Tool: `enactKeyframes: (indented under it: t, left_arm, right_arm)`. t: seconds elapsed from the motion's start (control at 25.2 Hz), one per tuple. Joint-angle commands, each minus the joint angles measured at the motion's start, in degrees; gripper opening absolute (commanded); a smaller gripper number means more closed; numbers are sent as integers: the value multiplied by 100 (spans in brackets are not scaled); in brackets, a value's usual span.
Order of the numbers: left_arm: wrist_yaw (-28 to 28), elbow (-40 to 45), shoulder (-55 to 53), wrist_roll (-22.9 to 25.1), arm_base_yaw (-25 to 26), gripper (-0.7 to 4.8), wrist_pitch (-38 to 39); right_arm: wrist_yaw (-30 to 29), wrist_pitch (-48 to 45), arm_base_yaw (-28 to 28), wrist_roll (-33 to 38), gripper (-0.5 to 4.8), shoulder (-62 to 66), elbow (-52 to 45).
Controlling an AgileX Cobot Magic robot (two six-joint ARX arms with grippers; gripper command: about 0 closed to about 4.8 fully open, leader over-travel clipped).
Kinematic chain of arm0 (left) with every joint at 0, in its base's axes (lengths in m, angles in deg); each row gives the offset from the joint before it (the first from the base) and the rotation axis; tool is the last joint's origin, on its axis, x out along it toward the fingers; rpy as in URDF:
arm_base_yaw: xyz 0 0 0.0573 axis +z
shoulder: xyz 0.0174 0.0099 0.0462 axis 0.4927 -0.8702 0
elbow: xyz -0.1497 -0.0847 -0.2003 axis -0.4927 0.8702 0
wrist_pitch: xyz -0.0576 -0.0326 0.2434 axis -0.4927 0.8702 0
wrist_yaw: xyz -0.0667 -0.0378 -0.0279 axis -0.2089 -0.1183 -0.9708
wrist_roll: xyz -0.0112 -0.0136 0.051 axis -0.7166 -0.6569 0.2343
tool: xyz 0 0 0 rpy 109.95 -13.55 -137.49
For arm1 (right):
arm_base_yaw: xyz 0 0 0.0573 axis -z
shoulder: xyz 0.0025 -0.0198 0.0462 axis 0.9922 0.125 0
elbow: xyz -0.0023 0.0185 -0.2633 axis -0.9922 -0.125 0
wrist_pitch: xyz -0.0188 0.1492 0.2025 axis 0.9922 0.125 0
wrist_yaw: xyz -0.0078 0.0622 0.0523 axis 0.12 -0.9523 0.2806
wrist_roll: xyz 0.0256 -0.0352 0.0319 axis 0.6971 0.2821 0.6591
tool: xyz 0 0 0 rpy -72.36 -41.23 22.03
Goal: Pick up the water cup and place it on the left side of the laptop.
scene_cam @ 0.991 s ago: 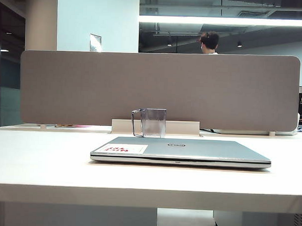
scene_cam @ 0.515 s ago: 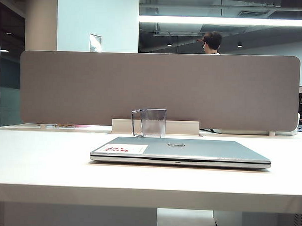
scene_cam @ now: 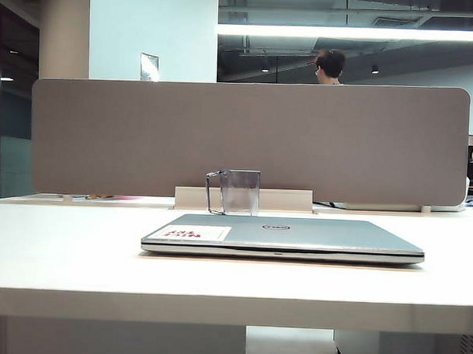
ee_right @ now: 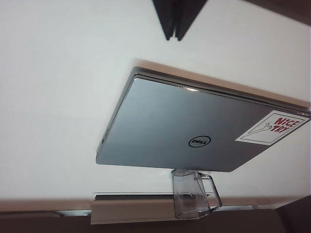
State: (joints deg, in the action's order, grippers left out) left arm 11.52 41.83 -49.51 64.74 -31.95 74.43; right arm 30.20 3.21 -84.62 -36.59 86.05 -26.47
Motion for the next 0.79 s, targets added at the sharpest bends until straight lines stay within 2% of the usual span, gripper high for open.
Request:
enactKeyframes:
  t: [0.04, 0.2, 0.32, 0.55, 0.79]
  left_arm:
    - [-155, -20, -4, -15, -2, -6, -70]
    - [-221, -20, -7, -15, -2, -6, -70]
    - [-492, -26, -7, -11, -2, -6, -66]
    - [-568, -138, -9, -13, -2, -6, -61]
    - [-686, -769, -507, 15, -4, -6, -39]
  right_arm:
    - [-186, -144, -11, 7, -5, -11, -22]
    - [-505, -315, -22, 4, -5, -11, -20]
    - [-813, -621, -22, 7, -5, -11, -20]
    - [-811, -684, -22, 7, -5, -11, -20]
    - [-802, -684, -22, 7, -5, -11, -20]
